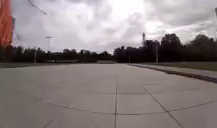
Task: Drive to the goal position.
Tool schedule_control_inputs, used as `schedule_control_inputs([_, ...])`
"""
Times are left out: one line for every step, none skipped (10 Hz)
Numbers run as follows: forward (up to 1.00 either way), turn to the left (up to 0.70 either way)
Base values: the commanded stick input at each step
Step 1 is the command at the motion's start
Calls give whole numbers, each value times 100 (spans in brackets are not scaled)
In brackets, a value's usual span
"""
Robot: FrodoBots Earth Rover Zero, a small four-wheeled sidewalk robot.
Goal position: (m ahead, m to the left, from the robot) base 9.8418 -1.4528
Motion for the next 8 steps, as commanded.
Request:
schedule_control_inputs([100, 0])
schedule_control_inputs([100, 0])
schedule_control_inputs([100, 0])
schedule_control_inputs([100, 0])
schedule_control_inputs([100, 0])
schedule_control_inputs([100, 40])
schedule_control_inputs([100, 40])
schedule_control_inputs([100, 40])
